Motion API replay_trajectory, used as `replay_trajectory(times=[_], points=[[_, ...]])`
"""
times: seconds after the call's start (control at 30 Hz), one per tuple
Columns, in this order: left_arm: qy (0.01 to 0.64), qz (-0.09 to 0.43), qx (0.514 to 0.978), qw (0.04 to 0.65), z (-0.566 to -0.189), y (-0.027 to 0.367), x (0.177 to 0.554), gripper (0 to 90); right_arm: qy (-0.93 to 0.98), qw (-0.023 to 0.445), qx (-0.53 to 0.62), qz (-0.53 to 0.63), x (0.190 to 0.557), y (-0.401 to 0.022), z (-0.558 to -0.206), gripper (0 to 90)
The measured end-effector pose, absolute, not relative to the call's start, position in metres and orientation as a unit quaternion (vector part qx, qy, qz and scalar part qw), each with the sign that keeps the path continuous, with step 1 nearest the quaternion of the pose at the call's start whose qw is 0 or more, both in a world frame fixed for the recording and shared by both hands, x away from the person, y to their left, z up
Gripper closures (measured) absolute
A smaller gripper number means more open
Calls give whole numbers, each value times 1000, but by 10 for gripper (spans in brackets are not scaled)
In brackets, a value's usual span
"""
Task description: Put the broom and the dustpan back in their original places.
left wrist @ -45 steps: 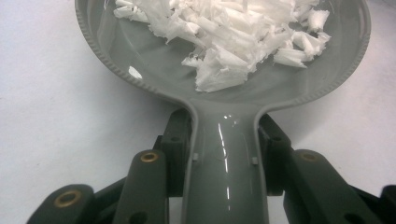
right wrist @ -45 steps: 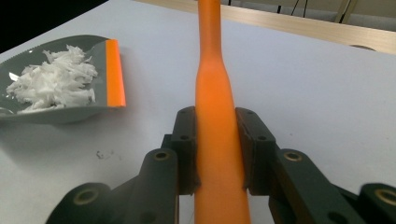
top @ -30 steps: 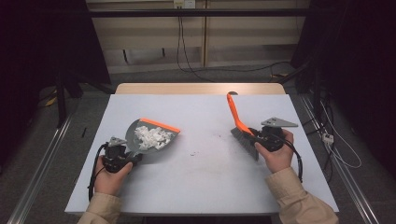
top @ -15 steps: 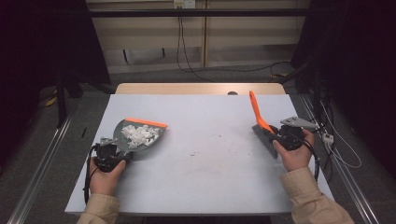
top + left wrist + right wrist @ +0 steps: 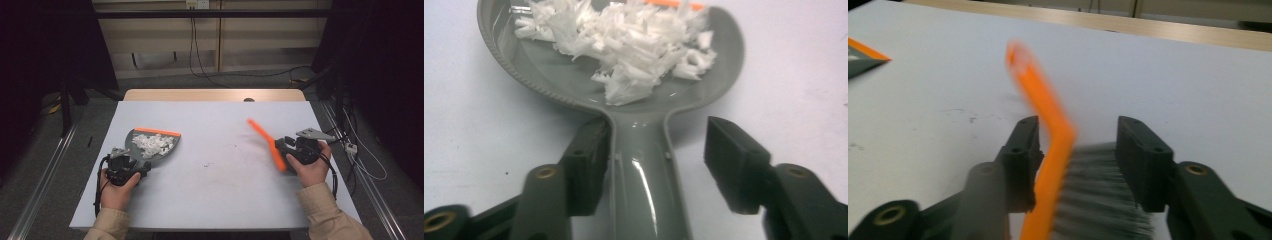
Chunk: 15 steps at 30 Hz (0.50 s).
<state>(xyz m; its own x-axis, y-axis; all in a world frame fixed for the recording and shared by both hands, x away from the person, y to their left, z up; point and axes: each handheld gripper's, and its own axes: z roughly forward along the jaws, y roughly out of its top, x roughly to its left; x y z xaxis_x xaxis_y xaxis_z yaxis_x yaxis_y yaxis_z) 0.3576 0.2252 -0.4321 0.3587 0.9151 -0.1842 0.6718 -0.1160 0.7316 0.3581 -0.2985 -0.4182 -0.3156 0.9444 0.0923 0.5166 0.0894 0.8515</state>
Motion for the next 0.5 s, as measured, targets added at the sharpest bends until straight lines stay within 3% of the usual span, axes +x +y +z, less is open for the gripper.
replay_trajectory(times=[0.17,0.5], points=[[500,174,726,439,-424,228,348,210,690,224,520,451,350,-293,-420,380],[452,168,713,509,-425,237,343,107,701,195,501,469,320,-291,-432,289]])
